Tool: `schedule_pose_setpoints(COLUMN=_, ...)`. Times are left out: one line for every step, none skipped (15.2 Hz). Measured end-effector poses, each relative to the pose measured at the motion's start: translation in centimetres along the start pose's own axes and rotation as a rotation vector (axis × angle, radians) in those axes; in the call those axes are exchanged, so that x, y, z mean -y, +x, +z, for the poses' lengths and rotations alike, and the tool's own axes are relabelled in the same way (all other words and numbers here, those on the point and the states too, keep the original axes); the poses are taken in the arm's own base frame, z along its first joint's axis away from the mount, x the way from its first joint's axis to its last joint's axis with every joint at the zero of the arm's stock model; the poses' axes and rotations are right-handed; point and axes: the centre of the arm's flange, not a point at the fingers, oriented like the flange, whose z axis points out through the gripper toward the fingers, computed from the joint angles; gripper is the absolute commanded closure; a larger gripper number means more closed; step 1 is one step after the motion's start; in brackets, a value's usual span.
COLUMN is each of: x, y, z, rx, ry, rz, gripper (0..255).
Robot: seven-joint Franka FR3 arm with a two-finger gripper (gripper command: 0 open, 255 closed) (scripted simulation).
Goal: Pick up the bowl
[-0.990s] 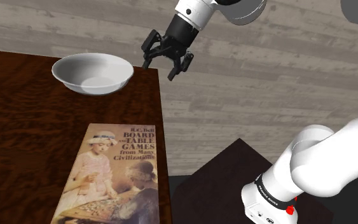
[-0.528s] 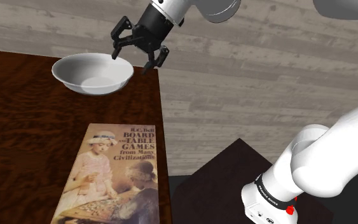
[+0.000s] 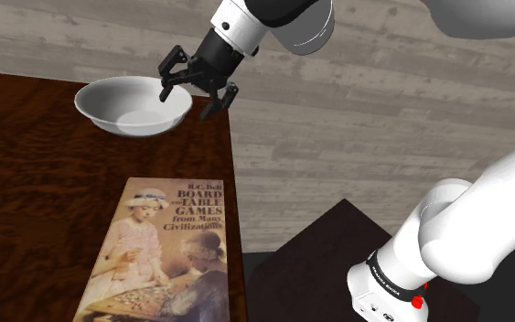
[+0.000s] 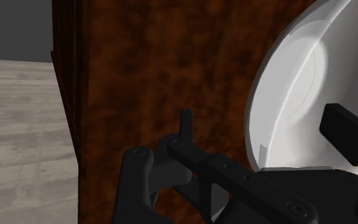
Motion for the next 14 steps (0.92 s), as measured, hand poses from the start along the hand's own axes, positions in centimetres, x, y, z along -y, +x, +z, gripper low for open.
schedule_pose_setpoints(x=0.0, y=0.0, z=0.1, rx=0.000, ry=0.000, rz=0.000, gripper=255)
schedule_pose_setpoints(x=0.0, y=0.0, z=0.1, rx=0.000, ry=0.000, rz=0.000, gripper=255)
schedule_pose_setpoints(x=0.0, y=0.0, z=0.1, rx=0.000, ry=0.000, rz=0.000, gripper=255)
schedule_pose_setpoints(x=0.0, y=0.0, z=0.1, rx=-0.001, ry=0.001, rz=0.000, gripper=255)
schedule_pose_setpoints(x=0.0, y=0.0, z=0.1, rx=-0.001, ry=0.001, rz=0.000, gripper=255)
schedule_pose_setpoints(x=0.0, y=0.0, z=0.1, rx=-0.001, ry=0.001, rz=0.000, gripper=255)
schedule_pose_setpoints(x=0.0, y=0.0, z=0.1, rx=-0.001, ry=0.001, rz=0.000, gripper=255)
schedule_pose_setpoints(x=0.0, y=0.0, z=0.1, rx=-0.001, ry=0.001, rz=0.000, gripper=255)
schedule_pose_setpoints(x=0.0, y=0.0, z=0.1, rx=-0.001, ry=0.001, rz=0.000, gripper=255)
schedule_pose_setpoints(x=0.0, y=0.0, z=0.1, rx=-0.002, ry=0.001, rz=0.000, gripper=255)
schedule_pose_setpoints(x=0.1, y=0.0, z=-0.1, rx=-0.001, ry=0.001, rz=0.000, gripper=255)
schedule_pose_setpoints(x=0.3, y=0.0, z=-0.4, rx=0.000, ry=0.000, rz=0.000, gripper=255)
schedule_pose_setpoints(x=0.5, y=0.0, z=-0.8, rx=0.000, ry=0.000, rz=0.000, gripper=255)
schedule_pose_setpoints(x=0.7, y=0.0, z=-1.2, rx=0.000, ry=0.000, rz=0.000, gripper=255)
